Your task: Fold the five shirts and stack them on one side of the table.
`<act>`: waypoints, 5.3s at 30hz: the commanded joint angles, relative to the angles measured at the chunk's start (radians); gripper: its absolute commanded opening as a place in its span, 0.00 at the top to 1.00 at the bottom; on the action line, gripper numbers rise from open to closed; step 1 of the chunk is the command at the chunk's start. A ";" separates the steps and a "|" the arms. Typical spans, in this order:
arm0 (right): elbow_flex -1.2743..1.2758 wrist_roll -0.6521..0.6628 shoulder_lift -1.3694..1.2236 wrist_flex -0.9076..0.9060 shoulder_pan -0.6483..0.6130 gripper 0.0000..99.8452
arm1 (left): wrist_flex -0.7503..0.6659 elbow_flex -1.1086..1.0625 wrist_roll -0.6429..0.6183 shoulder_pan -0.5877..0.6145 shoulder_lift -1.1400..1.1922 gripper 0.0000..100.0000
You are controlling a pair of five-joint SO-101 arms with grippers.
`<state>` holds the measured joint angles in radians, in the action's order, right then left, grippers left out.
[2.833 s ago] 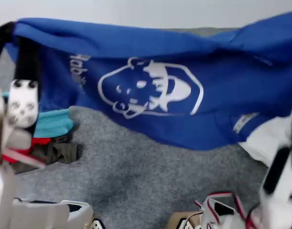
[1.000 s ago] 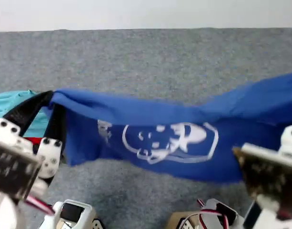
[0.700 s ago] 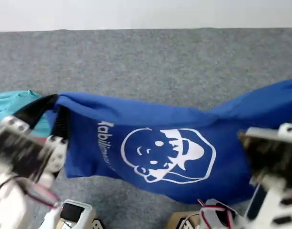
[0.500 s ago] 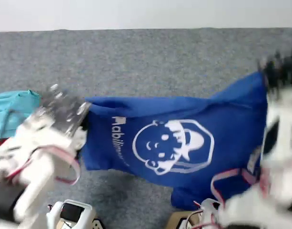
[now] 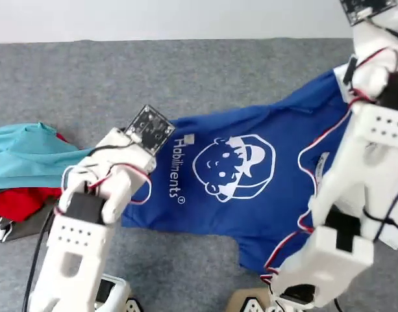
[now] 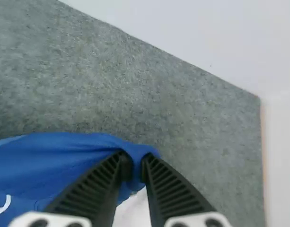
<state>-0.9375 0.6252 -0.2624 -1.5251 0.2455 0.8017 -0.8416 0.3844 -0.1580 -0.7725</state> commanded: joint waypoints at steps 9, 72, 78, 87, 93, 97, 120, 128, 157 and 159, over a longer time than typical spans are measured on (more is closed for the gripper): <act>-0.002 -0.051 -0.170 0.332 -0.031 0.99 | -0.193 0.472 0.009 0.107 0.614 0.99; 1.016 0.012 0.423 -0.209 -0.079 0.99 | 0.585 0.908 0.414 0.158 1.065 0.99; 1.157 0.012 0.446 -0.150 -0.073 0.99 | 0.582 0.863 0.428 0.158 1.065 0.99; 1.186 0.029 0.453 -0.183 -0.071 0.99 | 0.588 0.860 0.425 0.160 1.063 0.88; 1.181 0.078 0.519 -0.271 -0.001 0.84 | 0.640 0.905 0.439 0.183 1.053 0.83; 1.123 0.084 0.638 -0.269 0.024 0.73 | 0.712 1.009 0.463 0.232 1.057 0.82; 1.062 -0.066 0.575 -0.059 -0.084 0.99 | 0.578 1.073 0.210 0.140 1.326 0.99; 1.062 -0.063 0.565 -0.058 -0.084 0.99 | 0.829 1.075 0.334 0.183 1.327 0.99; 1.062 -0.064 0.567 -0.059 -0.085 0.99 | 0.913 1.227 0.402 0.132 1.384 0.99; 1.062 -0.064 0.567 -0.059 -0.085 0.99 | 0.918 1.227 0.402 0.140 1.418 0.99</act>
<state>0.1534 0.5685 0.3038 -1.5773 0.1718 1.7238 0.3521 0.7940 -0.0261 0.6345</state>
